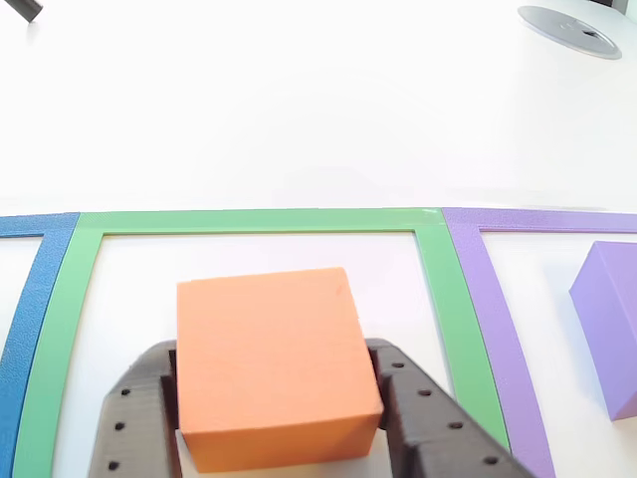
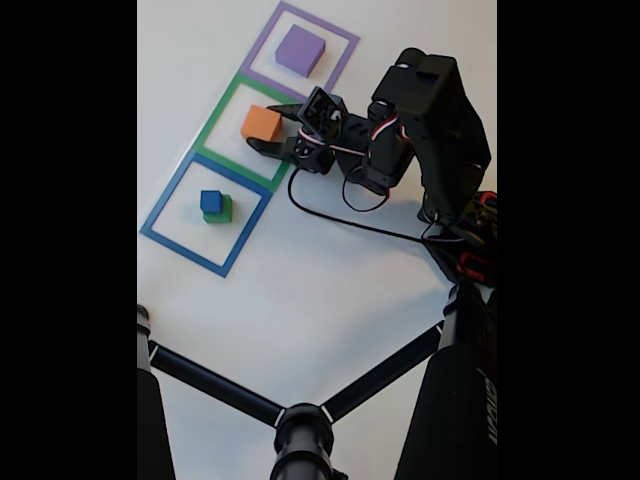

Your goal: Tower of hanoi

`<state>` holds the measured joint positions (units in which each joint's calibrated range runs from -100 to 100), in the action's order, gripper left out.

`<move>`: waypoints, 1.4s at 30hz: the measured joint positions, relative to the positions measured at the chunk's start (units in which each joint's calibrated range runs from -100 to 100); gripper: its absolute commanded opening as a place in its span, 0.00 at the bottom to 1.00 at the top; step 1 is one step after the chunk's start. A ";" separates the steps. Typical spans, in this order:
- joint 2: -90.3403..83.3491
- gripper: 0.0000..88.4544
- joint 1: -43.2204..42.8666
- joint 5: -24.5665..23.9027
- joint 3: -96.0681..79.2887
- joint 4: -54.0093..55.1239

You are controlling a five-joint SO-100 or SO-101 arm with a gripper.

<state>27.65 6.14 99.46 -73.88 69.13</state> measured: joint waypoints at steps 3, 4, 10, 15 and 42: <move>0.59 0.27 0.00 -0.18 0.80 0.32; 0.93 0.30 0.00 -0.18 0.97 0.40; 1.01 0.38 0.00 -0.18 0.97 0.64; -2.95 0.39 0.00 -0.18 -1.33 -0.48; -88.05 0.00 -4.33 0.54 18.77 -121.40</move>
<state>-60.41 1.81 100.00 -55.11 -52.28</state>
